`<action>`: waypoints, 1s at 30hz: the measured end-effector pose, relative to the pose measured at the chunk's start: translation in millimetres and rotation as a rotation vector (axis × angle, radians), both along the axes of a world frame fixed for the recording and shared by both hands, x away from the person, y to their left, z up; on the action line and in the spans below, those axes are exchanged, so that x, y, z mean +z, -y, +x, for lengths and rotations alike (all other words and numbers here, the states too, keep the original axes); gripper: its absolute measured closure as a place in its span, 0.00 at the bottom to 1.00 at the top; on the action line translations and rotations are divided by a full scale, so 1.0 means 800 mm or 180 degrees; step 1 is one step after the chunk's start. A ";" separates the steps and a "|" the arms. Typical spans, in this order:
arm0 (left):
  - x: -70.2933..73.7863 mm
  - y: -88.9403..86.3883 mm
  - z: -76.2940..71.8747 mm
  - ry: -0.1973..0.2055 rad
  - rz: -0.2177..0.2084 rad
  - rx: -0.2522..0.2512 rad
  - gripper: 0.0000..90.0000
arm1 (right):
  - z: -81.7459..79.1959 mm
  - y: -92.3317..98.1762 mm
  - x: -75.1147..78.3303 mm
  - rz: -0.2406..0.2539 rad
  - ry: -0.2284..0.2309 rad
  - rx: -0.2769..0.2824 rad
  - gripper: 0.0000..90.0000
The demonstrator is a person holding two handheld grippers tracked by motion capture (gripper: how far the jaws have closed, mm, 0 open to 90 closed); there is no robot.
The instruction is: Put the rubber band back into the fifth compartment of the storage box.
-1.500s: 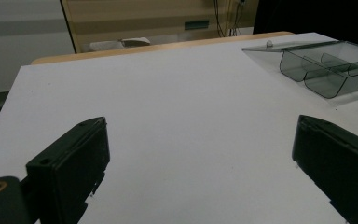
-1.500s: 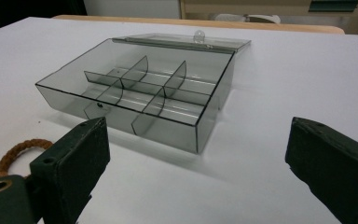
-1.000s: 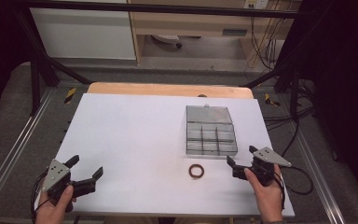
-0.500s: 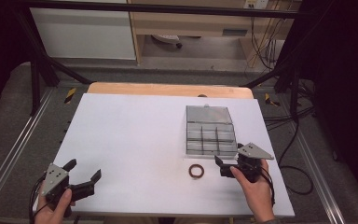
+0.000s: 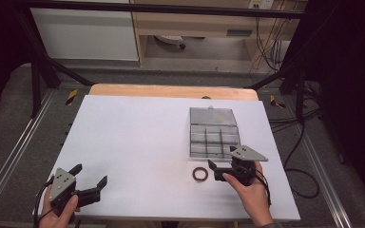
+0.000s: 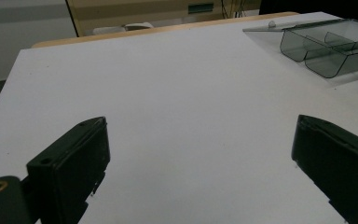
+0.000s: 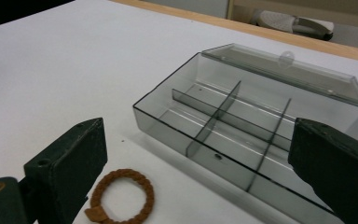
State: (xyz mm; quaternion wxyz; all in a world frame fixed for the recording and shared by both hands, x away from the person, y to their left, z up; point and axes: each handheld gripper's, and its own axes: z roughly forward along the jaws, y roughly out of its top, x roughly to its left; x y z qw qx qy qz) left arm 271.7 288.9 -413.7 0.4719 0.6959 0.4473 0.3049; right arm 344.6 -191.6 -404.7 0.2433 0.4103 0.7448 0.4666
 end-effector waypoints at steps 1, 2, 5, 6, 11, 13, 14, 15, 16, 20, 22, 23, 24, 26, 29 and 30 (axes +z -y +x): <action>0.000 0.000 0.000 0.0001 -0.0003 -0.0005 0.05 | -0.001 -0.002 0.000 0.0002 -0.0005 0.0015 0.06; 0.000 0.000 0.000 -0.0009 -0.0005 -0.0017 0.05 | -0.001 -0.002 0.000 0.0002 -0.0005 0.0015 0.06; -0.001 0.001 0.001 -0.0024 -0.0014 -0.0035 0.05 | -0.003 -0.012 -0.002 -0.0014 -0.0024 0.0065 0.08; -0.001 0.001 0.002 -0.0021 -0.0005 -0.0039 0.05 | -0.005 -0.018 -0.003 -0.0031 -0.0076 0.0090 0.08; -0.001 0.002 0.001 -0.0026 -0.0007 -0.0047 0.05 | -0.006 -0.027 -0.008 -0.0079 -0.0128 0.0186 0.08; -0.002 0.001 0.002 -0.0037 -0.0006 -0.0045 0.05 | -0.007 -0.032 -0.010 -0.0098 -0.0159 0.0231 0.09; -0.002 0.001 0.002 -0.0040 -0.0003 -0.0029 0.05 | -0.008 -0.035 -0.012 -0.0126 -0.0186 0.0270 0.09; -0.002 0.001 0.002 -0.0042 0.0006 0.0000 0.05 | -0.008 -0.037 -0.014 -0.0144 -0.0204 0.0297 0.09; -0.002 0.001 0.003 -0.0045 -0.0002 0.0022 0.05 | -0.009 -0.039 -0.015 -0.0170 -0.0213 0.0316 0.08; -0.001 -0.002 0.002 -0.0038 -0.0032 0.0053 0.05 | -0.010 -0.045 -0.019 -0.0215 -0.0265 0.0397 0.07; -0.001 -0.002 0.002 -0.0039 -0.0032 0.0052 0.05 | -0.012 -0.048 -0.021 -0.0236 -0.0301 0.0456 0.06; -0.001 -0.002 0.002 -0.0041 -0.0030 0.0046 0.05 | -0.012 -0.048 -0.021 -0.0236 -0.0301 0.0456 0.06; -0.001 -0.001 0.002 -0.0045 -0.0027 0.0036 0.05 | -0.012 -0.050 -0.023 -0.0253 -0.0317 0.0496 0.06; -0.001 -0.001 0.002 -0.0047 -0.0021 0.0018 0.05 | -0.013 -0.051 -0.024 -0.0273 -0.0340 0.0534 0.06; -0.001 0.000 0.002 -0.0052 -0.0008 0.0000 0.05 | -0.013 -0.052 -0.027 -0.0350 -0.0378 0.0566 0.10; -0.001 0.000 0.002 -0.0053 -0.0006 -0.0001 0.05 | -0.013 -0.052 -0.027 -0.0350 -0.0378 0.0566 0.10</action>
